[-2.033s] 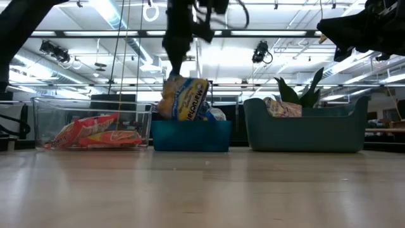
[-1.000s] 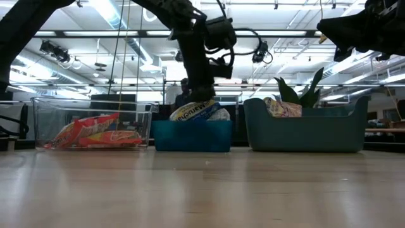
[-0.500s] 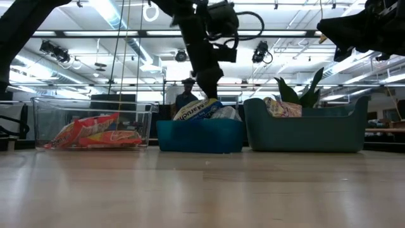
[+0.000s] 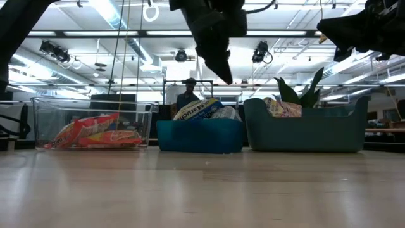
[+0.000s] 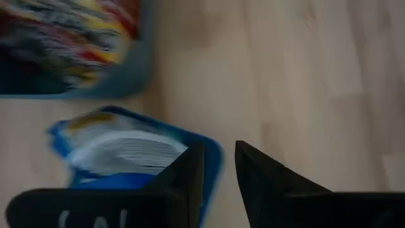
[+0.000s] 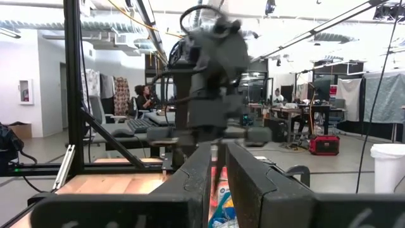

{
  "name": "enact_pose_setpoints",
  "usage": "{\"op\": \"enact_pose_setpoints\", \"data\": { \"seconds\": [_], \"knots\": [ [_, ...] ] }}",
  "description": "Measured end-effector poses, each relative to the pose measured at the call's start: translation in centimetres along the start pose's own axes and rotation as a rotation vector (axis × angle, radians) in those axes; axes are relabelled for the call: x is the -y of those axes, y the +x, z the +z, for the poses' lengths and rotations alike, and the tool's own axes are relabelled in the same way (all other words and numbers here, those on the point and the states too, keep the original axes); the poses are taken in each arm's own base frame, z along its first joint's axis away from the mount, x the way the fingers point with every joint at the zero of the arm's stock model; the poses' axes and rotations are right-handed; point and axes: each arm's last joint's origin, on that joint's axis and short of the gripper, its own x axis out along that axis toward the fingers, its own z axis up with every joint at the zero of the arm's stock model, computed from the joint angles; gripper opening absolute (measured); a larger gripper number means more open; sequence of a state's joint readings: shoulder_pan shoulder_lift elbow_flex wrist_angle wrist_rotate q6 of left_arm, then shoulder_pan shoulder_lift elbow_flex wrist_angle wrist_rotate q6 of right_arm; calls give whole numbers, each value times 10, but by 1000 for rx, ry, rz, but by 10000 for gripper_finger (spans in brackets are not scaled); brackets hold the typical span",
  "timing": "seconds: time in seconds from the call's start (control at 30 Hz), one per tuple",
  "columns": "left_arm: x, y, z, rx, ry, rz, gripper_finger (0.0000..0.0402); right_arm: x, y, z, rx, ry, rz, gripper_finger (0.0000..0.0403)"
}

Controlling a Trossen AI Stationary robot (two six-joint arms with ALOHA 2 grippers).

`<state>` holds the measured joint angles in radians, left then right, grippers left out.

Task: Sort Maruchan noodles
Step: Adjust the blue bin on the table

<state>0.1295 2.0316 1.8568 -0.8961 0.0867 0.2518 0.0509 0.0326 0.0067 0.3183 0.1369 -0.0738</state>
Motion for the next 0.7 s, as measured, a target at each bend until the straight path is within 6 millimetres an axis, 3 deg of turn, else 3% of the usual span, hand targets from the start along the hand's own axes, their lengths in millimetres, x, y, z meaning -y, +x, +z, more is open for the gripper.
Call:
{"op": "enact_pose_setpoints", "data": {
  "seconds": [0.33, 0.5, 0.7],
  "knots": [
    [57, 47, -18, -111, 107, -59, 96, 0, 0, 0, -1, 0, 0, 55],
    [66, 60, -29, -162, 138, 74, 96, 0, 0, 0, 2, 1, 0, 55],
    [60, 73, -41, -184, 121, 231, 96, 0, 0, 0, 1, 1, 0, 55]
  ]
}}
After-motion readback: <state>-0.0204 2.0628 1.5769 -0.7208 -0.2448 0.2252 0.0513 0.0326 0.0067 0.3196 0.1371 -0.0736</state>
